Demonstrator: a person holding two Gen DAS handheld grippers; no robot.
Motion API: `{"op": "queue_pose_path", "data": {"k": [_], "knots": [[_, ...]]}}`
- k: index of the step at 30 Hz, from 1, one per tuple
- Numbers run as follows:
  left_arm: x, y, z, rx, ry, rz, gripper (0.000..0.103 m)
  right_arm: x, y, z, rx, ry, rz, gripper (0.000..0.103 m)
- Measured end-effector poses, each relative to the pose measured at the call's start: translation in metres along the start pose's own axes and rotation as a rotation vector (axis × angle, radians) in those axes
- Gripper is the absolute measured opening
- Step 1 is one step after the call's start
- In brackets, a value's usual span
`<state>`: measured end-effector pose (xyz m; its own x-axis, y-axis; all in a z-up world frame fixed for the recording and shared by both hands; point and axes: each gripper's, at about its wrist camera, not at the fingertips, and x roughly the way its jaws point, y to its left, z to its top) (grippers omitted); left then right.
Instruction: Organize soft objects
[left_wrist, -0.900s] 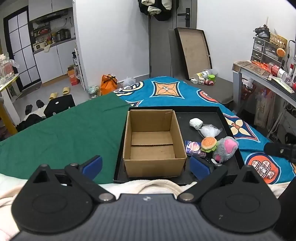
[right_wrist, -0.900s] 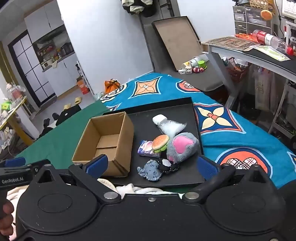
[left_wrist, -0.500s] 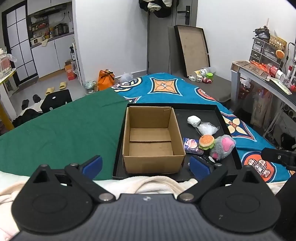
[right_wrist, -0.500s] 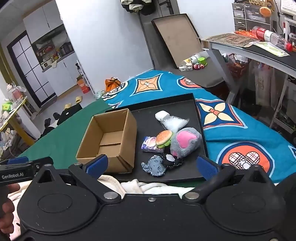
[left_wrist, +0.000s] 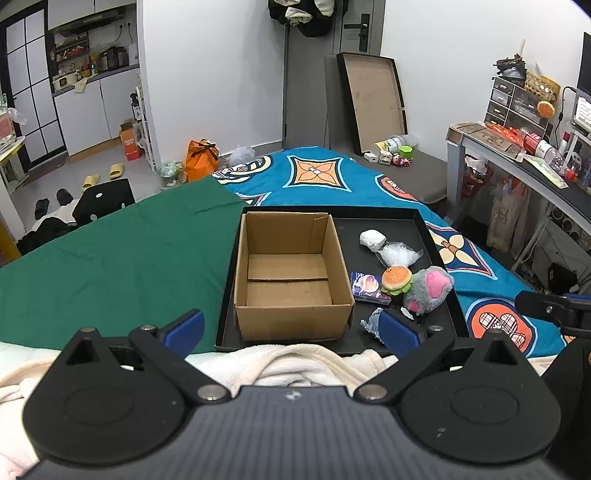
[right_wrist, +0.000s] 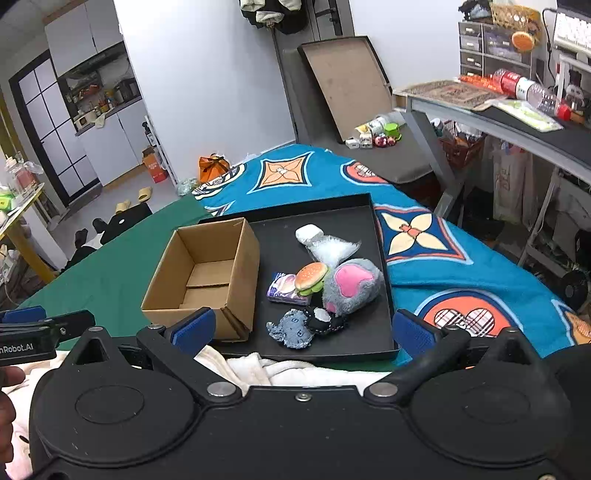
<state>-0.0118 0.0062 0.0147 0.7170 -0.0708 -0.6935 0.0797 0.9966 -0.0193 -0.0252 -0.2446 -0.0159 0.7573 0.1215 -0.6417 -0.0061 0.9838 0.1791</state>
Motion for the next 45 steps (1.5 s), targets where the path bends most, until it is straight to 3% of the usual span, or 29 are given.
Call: {"op": "queue_pose_path", "data": {"k": [16,45], "knots": [[-0.014,-0.001,-0.005,-0.002,-0.012,-0.038,0.1,-0.012,0.004,-0.004,-0.018,-0.001,0.035,0.103],[-0.026,0.005,-0.014,-0.019,-0.049,-0.04,0.099,-0.027,0.016,-0.007,-0.034,-0.022,0.056,0.103]]}}
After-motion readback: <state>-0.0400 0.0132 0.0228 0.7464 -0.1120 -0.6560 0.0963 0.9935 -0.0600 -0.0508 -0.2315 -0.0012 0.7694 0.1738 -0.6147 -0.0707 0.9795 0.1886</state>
